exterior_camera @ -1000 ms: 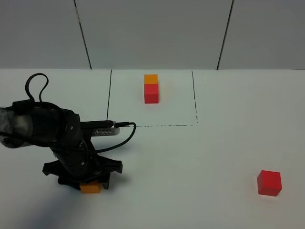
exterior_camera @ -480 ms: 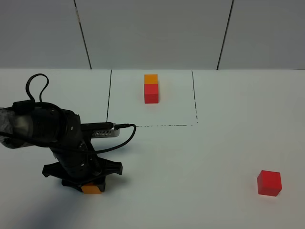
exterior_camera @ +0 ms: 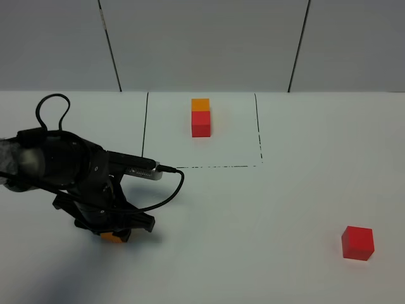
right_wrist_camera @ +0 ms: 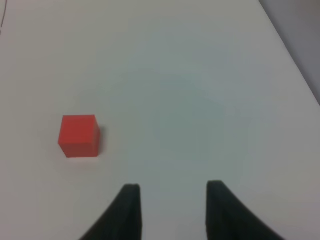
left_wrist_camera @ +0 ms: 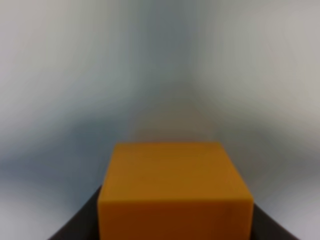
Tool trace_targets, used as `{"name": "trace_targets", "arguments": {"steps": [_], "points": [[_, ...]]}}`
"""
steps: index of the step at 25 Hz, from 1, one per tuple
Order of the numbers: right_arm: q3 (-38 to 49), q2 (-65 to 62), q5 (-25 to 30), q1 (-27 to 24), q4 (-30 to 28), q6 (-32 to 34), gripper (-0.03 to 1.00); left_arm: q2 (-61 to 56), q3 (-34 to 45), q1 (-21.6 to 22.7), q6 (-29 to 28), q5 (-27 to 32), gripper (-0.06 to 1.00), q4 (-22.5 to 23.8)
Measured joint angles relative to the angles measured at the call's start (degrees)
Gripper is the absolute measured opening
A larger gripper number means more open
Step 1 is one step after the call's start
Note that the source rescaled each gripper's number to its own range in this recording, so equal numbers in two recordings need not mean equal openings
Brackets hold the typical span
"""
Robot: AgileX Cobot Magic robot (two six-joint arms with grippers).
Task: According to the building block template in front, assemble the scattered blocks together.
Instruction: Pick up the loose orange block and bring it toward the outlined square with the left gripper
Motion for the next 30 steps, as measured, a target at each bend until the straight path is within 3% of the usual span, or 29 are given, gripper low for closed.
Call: {"name": "trace_targets", "arguments": {"steps": [4, 9, 12, 17, 20, 24, 30], "points": [[0.00, 0.00, 0.00, 0.00, 0.00, 0.00, 0.00, -0.57, -7.07, 0.00, 10.09, 10.05, 0.00, 0.62], [0.00, 0.00, 0.00, 0.00, 0.00, 0.00, 0.00, -0.57, -15.15, 0.00, 27.62, 22.18, 0.00, 0.35], [0.00, 0.00, 0.00, 0.00, 0.00, 0.00, 0.00, -0.57, -17.62, 0.00, 38.55, 26.12, 0.00, -1.36], [0.00, 0.00, 0.00, 0.00, 0.00, 0.00, 0.00, 0.05, -18.03, -1.86, 55.18, 27.20, 0.00, -3.88], [0.00, 0.00, 0.00, 0.00, 0.00, 0.00, 0.00, 1.62, -18.03, -4.42, 59.49, 27.12, 0.00, -1.40], [0.00, 0.00, 0.00, 0.00, 0.00, 0.00, 0.00, 4.54, -18.03, -6.64, 60.49, 25.25, 0.00, 2.80], [0.00, 0.00, -0.05, 0.00, 0.00, 0.00, 0.00, 7.87, -18.03, -7.70, 62.49, 20.04, 0.00, 3.64]]}}
